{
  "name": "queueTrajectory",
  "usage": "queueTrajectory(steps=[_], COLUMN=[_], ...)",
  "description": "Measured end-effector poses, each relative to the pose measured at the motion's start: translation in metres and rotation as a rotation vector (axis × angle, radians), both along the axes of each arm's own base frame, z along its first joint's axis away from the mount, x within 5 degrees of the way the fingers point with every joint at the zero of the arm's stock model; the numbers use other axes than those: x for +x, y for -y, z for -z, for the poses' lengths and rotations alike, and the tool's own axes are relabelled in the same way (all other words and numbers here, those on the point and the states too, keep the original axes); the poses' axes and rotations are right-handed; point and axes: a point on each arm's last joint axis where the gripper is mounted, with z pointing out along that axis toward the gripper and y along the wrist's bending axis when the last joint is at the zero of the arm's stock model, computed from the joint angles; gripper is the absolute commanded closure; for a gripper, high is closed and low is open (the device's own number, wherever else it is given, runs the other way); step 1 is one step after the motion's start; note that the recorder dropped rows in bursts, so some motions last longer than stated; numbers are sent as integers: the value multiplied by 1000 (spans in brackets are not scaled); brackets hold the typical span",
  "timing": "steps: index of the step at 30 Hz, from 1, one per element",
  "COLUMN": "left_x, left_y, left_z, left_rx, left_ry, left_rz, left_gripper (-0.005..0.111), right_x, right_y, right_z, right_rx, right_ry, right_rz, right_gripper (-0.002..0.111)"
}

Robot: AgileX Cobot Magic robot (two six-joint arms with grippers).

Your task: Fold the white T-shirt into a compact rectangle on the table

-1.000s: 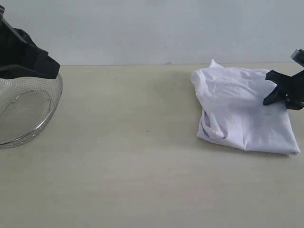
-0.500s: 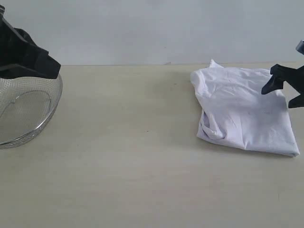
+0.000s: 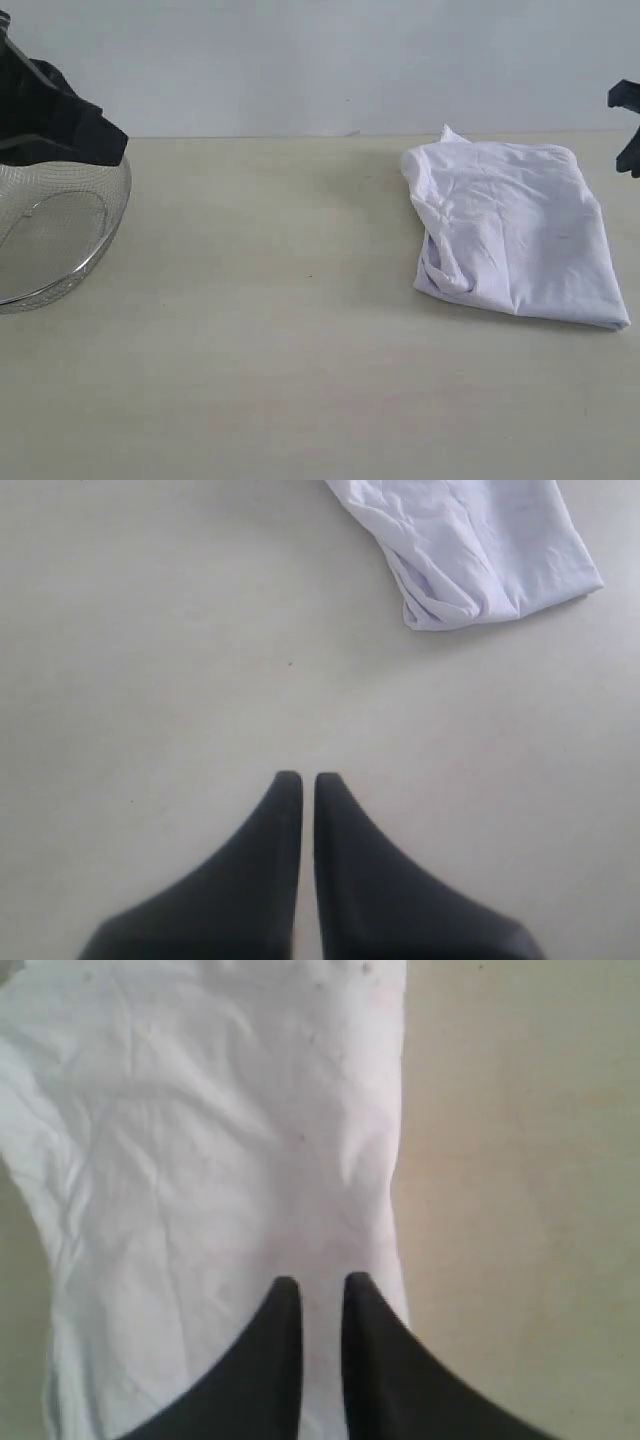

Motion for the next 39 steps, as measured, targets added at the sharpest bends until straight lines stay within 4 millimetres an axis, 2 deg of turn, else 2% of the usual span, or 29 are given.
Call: queueTrajectory(steps=[4,7,13,17,21,26,39], left_x=[0,-1,-6,-8,-9,-9,-9], left_y=[0,3,13,18,19,19,20], left_z=[0,-1,-6,-9,-10,-10,-10], left_rx=[2,-35,-162,-239,-256,-259,-262], left_ry=[4,-11,-44,-67,-71,-70,-71], left_rz=[11,15,67,82,88,87,88], left_gripper=[102,102,102,102,102,102,102], right_x=[-27,-52,-107,-140,-164,-173,-174], right_y=[-12,-29,-95,-139,-168,-182,-184], right_z=[-21,-26,-12,-3,-2,-6,-7], right_rx=[14,3,-10,-83,-99,-91,-90], right_ry=[20,63,166,257,306,336,344], right_rz=[60,92,39,-135,-282,-359,-364], right_gripper=[107,107,107,107,107,107,107])
